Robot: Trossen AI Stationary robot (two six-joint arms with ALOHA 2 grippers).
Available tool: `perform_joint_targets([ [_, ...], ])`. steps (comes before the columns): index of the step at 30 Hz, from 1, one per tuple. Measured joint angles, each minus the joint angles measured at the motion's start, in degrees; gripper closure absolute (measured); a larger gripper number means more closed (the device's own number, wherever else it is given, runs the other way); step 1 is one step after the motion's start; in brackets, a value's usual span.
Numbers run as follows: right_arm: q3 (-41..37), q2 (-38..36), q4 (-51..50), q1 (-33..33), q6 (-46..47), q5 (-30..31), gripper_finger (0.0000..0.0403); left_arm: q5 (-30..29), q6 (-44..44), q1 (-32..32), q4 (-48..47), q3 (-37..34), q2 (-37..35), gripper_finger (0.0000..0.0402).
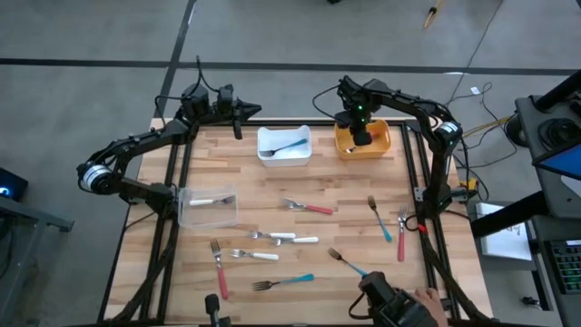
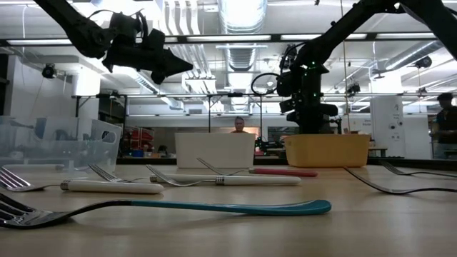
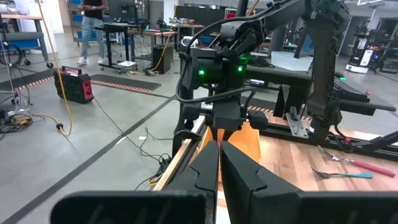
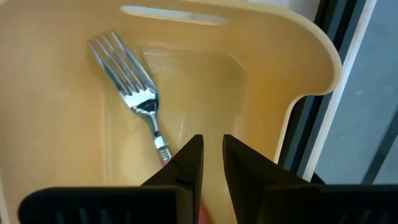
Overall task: Sort silverware by color (type)
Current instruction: Put the top blue fork into the white bin
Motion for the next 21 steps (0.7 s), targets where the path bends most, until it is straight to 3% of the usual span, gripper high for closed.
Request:
perform_joint_targets([
  [8,0.08,-0.07,-0.44,0.0,6.12,0.09,0.0351,0.0,0.61,0.0,0.07,-0.03,0.02,0.0402],
  [15,1.37,-1.82,-0.69,0.99,22.41,0.04,0.0351,0.04,-0.88,-0.18,0.15,-0.05,0.02,0.0402],
  [21,1.11,-5.67,-0.55,3.29,27.19,-0.4,0.0365,0.11,-3.37,-4.39,0.08,-0.14,0.02,0.0402],
])
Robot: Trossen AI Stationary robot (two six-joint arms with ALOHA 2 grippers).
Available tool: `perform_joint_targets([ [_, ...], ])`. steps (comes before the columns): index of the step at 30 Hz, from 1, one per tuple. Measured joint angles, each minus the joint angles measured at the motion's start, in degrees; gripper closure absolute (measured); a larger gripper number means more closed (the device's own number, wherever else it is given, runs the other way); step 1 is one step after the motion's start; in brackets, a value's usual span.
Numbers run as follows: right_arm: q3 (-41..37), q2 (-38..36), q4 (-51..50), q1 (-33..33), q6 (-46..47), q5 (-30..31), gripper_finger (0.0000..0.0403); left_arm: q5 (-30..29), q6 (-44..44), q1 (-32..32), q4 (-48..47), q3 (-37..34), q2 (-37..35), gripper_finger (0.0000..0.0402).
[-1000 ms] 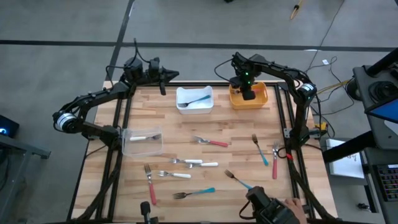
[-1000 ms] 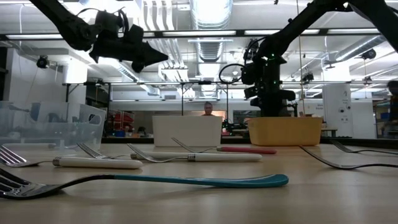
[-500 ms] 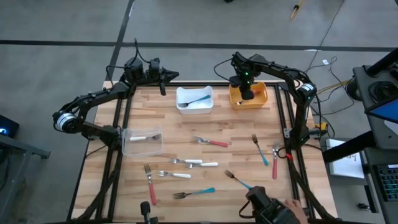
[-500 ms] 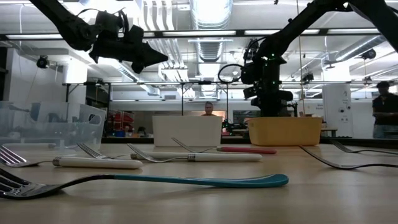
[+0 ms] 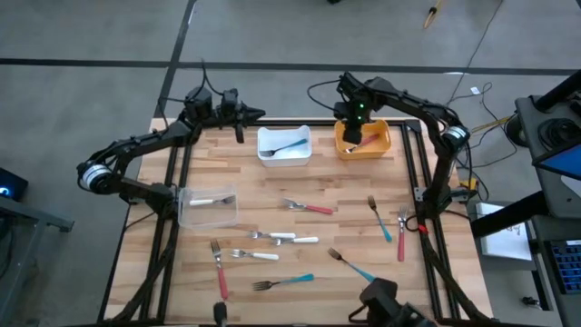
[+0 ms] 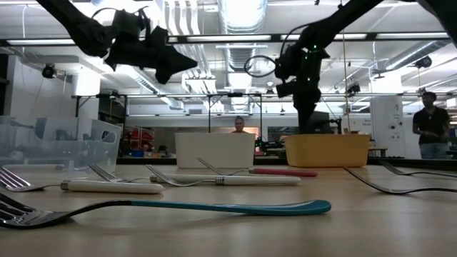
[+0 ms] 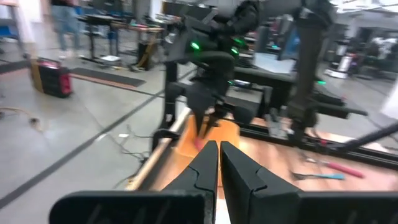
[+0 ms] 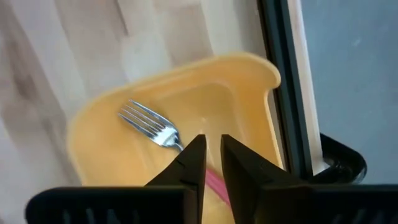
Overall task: Sort silverware by color (type)
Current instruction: Put the top blue fork into the white bin
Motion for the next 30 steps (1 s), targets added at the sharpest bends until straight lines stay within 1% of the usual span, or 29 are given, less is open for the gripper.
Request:
perform_joint_targets([
  [4,-0.28,-2.61,0.2,2.33,1.76,-0.54,0.0377,0.07,-0.04,-4.84,-0.01,0.0,0.0,0.0402],
  [7,-1.05,-4.36,0.5,4.25,2.97,-3.19,0.0384,0.02,-1.18,-8.75,0.0,0.0,0.0,0.0402],
  [10,-2.76,-6.52,0.48,6.69,2.23,-5.98,0.039,0.04,-5.63,-12.8,-0.06,0.0,0.0,0.0402],
  [13,-6.07,-9.37,1.87,9.49,1.4,-6.62,0.0391,0.03,-11.34,-17.26,-1.88,0.0,0.0,0.0402],
  [18,-13.78,-14.68,10.72,13.22,0.67,-6.63,0.039,0.01,-18.38,-25.9,-6.24,-0.02,0.02,0.0402],
  [22,-20.22,-18.86,18.78,14.38,-0.19,-6.63,0.039,-0.64,-24.05,-32.68,-8.53,-0.02,0.02,0.0402],
  [27,-26.32,-23.19,28.93,14.32,-1.33,-6.59,0.039,-5.54,-29.78,-40.35,-14.54,-0.02,0.02,0.0402],
  [30,-28.74,-25.0,36.11,14.34,-2.43,-6.58,0.039,-10.57,-31.85,-43.86,-19.92,-0.02,0.02,0.0402],
])
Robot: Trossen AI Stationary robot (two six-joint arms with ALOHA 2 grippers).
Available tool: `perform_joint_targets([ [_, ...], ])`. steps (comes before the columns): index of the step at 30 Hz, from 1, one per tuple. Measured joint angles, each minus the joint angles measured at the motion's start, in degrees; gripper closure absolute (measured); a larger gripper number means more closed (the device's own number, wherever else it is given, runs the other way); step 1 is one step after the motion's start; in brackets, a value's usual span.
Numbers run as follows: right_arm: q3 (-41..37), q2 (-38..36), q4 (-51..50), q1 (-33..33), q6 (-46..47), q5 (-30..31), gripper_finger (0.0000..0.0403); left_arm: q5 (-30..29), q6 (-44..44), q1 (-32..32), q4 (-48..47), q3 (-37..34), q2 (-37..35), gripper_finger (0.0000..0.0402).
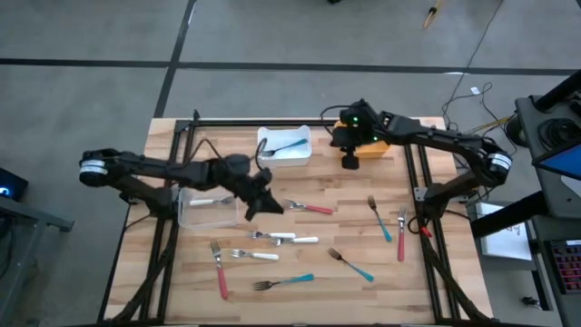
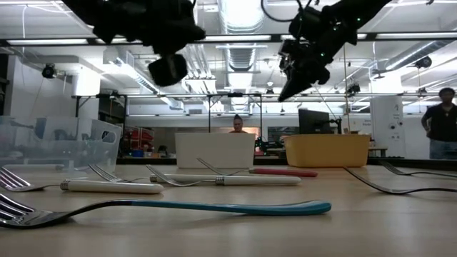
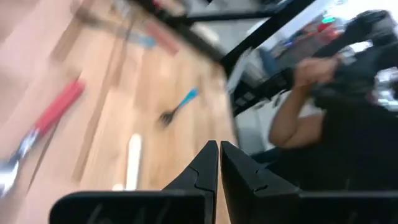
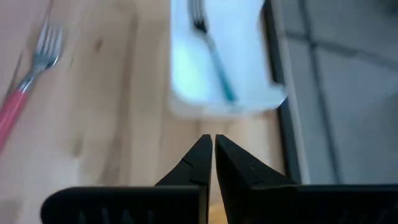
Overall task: Sort silverware by color (type)
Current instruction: Put the top blue fork into the white bin
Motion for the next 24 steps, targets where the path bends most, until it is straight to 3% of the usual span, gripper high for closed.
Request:
perform_joint_targets([
  [6,-2.19,-1.7,8.83,0.0,0.4,-0.45,0.039,-6.7,-6.73,-3.61,-10.71,0.0,0.0,0.0402],
  [13,-1.96,-0.45,8.77,0.0,4.53,-0.46,0.039,-6.68,-13.22,-5.73,-19.98,0.0,0.0,0.0402],
  [24,-2.73,2.69,8.81,0.0,6.92,-0.47,0.039,-7.31,-15.36,-8.6,-24.56,0.0,0.0,0.0402],
])
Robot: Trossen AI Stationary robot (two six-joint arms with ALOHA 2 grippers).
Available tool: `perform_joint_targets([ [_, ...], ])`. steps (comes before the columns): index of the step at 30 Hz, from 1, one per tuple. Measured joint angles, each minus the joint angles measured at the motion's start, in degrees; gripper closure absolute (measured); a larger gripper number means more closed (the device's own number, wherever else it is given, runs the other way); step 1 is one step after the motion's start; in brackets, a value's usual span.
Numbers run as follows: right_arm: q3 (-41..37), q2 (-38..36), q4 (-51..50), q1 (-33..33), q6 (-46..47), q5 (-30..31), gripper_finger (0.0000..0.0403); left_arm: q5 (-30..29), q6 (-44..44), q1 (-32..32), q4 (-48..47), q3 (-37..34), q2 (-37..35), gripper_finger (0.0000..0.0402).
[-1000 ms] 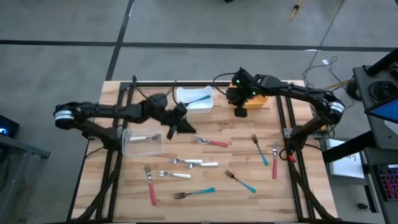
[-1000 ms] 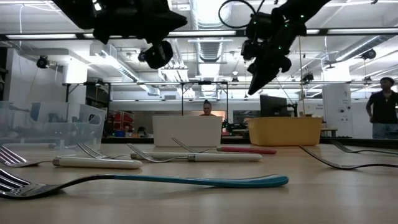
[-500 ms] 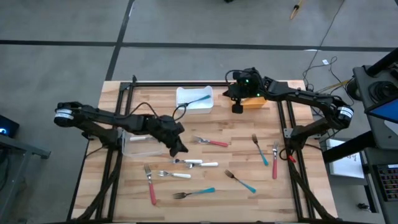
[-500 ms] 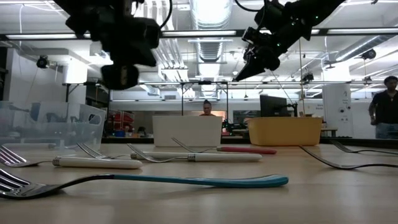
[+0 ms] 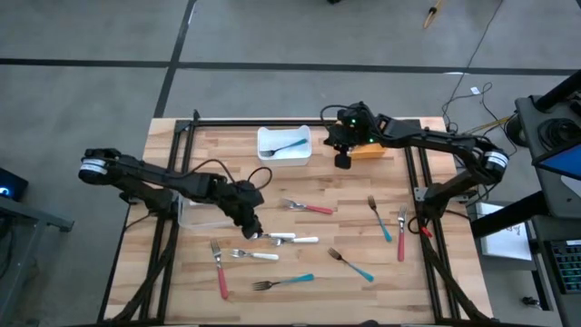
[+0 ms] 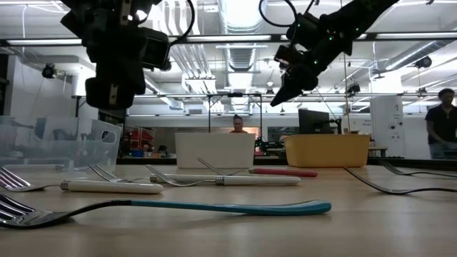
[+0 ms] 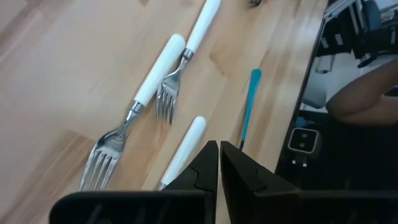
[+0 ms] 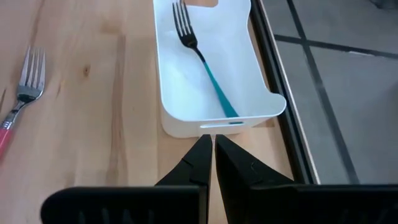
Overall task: Sort silverware by color (type)
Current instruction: Put the top blue fork into the white bin
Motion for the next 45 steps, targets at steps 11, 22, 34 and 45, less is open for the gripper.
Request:
perform_joint_targets([
  [11,0.0,0.65,0.0,0.0,0.8,0.0,0.039,-0.39,0.53,-1.12,-3.16,0.0,0.0,0.0402],
  [22,0.0,0.65,-0.02,0.0,1.02,0.0,0.039,-0.29,-7.86,-4.67,-23.07,0.0,0.0,0.0402],
  [34,0.06,0.58,0.09,0.0,15.42,0.02,0.039,-0.33,-10.46,-11.46,-25.45,0.0,-0.02,0.0402],
  [45,0.2,-0.35,-0.91,3.49,25.15,0.02,0.039,-7.69,-14.77,-21.38,-20.72,0.02,-0.02,0.0402],
])
